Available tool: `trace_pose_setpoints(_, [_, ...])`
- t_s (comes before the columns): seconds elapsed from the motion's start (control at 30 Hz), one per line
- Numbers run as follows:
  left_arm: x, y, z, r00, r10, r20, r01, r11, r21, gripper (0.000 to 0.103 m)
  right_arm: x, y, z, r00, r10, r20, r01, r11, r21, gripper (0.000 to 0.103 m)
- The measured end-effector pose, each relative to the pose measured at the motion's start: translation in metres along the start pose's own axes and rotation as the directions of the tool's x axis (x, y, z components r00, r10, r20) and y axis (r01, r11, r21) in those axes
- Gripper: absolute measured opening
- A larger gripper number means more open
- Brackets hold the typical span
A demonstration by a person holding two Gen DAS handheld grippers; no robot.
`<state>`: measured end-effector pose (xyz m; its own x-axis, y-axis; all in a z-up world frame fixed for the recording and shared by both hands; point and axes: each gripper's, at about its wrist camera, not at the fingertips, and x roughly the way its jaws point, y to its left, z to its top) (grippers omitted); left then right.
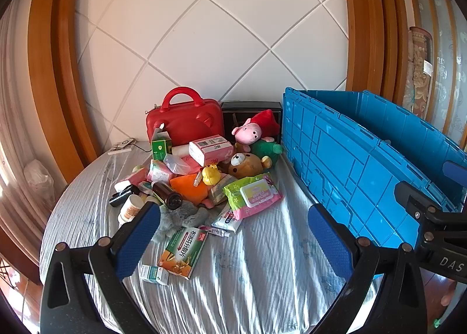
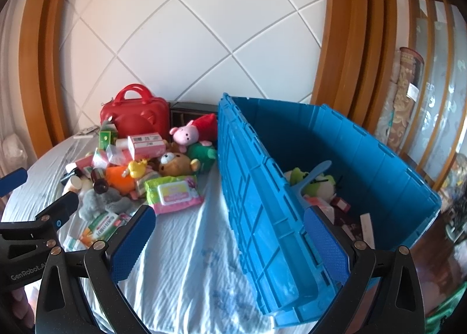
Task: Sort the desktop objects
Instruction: 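Move both grippers toward the pile of items on the bed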
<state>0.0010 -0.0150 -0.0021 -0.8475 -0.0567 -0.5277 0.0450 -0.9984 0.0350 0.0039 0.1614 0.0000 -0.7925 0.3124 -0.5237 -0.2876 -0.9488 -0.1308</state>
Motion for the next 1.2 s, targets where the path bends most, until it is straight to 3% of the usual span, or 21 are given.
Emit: trace_pose_setpoints(1.2, [0.004,-0.002,0.001,0.999,0.043,-0.016,-0.043,0.999,-0.019,0.103,0.013,-0.001,0.003,1.000,0.013,-0.006,-0.013,1.000,0.005,0.103])
